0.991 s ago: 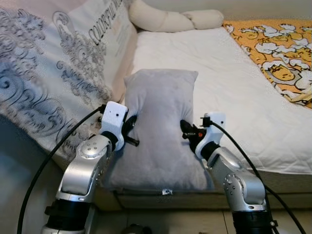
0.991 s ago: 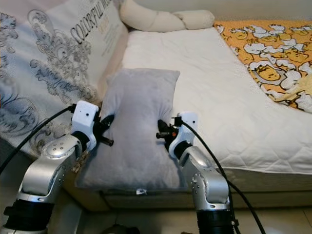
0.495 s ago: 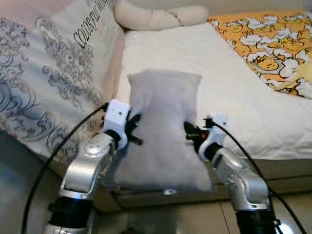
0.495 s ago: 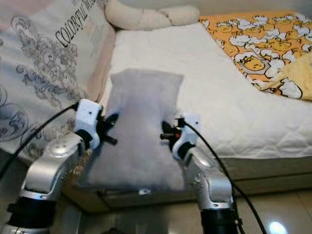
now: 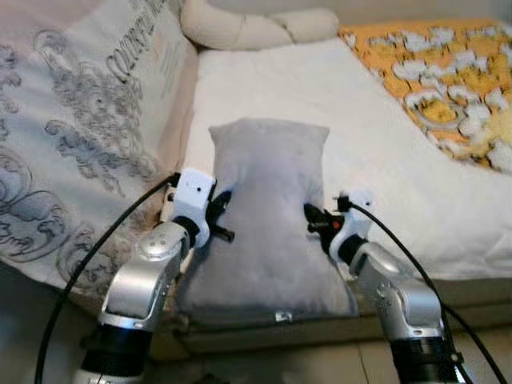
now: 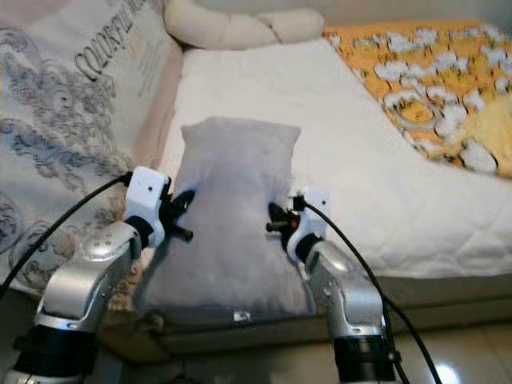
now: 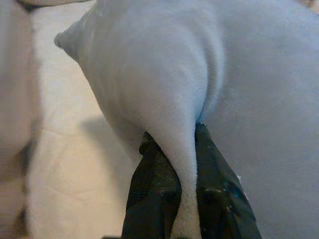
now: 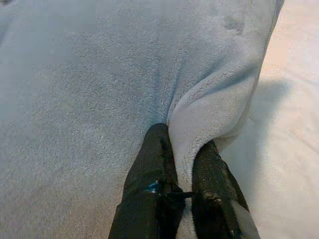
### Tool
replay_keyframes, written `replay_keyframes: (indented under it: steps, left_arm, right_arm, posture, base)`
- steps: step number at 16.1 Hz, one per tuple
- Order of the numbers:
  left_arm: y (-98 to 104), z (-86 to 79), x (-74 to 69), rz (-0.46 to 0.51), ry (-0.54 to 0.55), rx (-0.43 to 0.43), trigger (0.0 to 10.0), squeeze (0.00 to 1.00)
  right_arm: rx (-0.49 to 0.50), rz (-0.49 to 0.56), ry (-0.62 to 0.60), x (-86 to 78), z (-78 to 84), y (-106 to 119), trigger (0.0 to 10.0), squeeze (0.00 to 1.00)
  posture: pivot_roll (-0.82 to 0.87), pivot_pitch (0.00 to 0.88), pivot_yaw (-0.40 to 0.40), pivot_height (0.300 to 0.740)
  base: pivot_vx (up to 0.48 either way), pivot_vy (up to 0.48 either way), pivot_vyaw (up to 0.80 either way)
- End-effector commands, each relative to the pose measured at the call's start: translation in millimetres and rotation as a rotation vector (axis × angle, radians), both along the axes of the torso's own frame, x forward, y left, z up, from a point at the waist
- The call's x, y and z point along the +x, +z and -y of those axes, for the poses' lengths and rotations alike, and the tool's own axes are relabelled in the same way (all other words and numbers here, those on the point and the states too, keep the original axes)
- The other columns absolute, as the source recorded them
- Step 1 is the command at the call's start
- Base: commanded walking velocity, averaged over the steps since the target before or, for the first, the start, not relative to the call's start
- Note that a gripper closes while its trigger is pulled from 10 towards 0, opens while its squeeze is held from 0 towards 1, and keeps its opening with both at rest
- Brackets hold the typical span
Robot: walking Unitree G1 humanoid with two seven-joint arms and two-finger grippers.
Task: Clean up the room
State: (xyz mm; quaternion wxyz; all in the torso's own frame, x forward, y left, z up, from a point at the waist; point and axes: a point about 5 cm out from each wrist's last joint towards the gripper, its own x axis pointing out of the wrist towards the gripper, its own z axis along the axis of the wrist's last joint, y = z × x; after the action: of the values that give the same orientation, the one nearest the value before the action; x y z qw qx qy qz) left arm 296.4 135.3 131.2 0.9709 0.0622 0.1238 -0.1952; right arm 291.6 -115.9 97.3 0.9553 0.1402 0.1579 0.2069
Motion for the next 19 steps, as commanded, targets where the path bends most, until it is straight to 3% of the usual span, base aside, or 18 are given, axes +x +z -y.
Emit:
replay_keyframes:
  steps: [1, 17, 19]
  left_arm:
    - [8.9, -10.7, 2.8, 0.039, 0.05, 0.015, 10.0, 0.0]
    - [6.9, -6.9, -0.8, 0.032, 0.04, 0.012, 10.0, 0.0]
    - [10.0, -6.2, 1.6, 0.04, 0.034, 0.01, 10.0, 0.0]
  right_arm:
    - [0.002, 0.041, 0.033, 4.9, -8.3, 8.0, 10.0, 0.0]
    - [-0.009, 0.029, 0.029, 10.9, -8.0, 2.4, 10.0, 0.0]
    - [0.038, 0.014, 0.024, 10.0, -7.9, 1.8, 10.0, 0.0]
  posture:
    - [0.02, 0.0, 0.032, 0.74]
    - [0.02, 0.0, 0.016, 0.74]
    - [0.02, 0.0, 0.028, 0.74]
  base:
    - [0.33, 0.0, 0.0]
    - [0.334, 0.0, 0.0]
    - [0.336, 0.0, 0.0]
